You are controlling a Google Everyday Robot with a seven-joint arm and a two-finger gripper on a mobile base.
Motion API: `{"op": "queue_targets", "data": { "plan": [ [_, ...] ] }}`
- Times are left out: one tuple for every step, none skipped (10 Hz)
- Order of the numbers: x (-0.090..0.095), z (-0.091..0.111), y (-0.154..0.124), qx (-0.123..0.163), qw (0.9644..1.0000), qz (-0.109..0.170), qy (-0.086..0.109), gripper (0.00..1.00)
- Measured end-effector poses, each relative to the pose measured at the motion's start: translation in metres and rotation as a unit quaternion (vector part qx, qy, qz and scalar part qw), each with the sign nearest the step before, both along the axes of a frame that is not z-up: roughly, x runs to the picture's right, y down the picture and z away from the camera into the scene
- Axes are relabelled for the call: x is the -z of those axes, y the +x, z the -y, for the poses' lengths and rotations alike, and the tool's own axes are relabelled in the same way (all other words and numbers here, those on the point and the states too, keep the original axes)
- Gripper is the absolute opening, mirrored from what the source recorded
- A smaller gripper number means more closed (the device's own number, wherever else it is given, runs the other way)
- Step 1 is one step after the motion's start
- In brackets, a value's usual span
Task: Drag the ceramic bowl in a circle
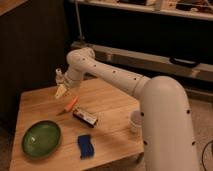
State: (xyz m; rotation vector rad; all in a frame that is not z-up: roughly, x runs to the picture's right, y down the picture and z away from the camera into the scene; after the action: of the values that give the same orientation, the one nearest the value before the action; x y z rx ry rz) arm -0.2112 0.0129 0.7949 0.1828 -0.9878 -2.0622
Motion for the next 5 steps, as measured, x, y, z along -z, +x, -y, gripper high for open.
{"op": "queue_targets", "data": {
  "plan": [
    [0.0000, 0.0000, 0.0000, 0.000, 1.0000, 0.000, 0.000, 0.80],
    [0.0000, 0.0000, 0.0000, 0.000, 1.0000, 0.000, 0.000, 0.80],
    [-0.0003, -0.0003, 0.0000, 0.000, 1.0000, 0.000, 0.000, 0.80],
    [-0.0012, -0.0014, 0.0001, 0.000, 1.0000, 0.000, -0.001, 0.80],
    [-0.0010, -0.0013, 0.0000, 0.000, 1.0000, 0.000, -0.001, 0.80]
  ]
}}
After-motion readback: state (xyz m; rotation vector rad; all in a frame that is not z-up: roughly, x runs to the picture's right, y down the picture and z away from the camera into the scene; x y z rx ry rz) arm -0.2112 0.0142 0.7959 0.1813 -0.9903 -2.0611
